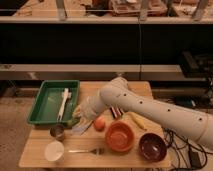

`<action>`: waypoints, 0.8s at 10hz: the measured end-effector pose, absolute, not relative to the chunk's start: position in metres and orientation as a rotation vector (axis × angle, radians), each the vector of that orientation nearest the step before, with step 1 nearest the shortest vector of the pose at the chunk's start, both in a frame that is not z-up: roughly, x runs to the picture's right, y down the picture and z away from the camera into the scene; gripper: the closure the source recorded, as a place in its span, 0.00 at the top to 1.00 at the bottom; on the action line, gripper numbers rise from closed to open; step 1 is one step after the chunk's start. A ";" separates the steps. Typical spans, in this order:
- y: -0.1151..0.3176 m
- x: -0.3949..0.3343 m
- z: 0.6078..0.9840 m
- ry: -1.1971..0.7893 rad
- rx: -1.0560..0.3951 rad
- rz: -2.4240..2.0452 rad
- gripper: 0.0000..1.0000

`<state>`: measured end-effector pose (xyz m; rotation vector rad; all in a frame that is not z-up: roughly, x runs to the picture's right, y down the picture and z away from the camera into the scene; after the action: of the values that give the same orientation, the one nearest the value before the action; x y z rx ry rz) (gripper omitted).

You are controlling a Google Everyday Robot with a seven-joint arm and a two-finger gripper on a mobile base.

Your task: Place pepper in metal cup

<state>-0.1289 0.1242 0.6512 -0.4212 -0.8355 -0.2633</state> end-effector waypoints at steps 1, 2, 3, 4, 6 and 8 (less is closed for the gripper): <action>0.125 -0.129 0.651 -0.854 -0.425 -0.251 0.06; 0.123 -0.133 0.649 -0.904 -0.435 -0.218 0.06; 0.122 -0.137 0.647 -0.987 -0.452 -0.183 0.06; 0.119 -0.143 0.642 -1.123 -0.476 -0.132 0.06; 0.109 -0.153 0.631 -1.305 -0.512 -0.064 0.06; 0.093 -0.170 0.611 -1.539 -0.604 0.038 0.06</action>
<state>-0.1704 0.0928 0.6114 -0.6044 -1.5390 0.0384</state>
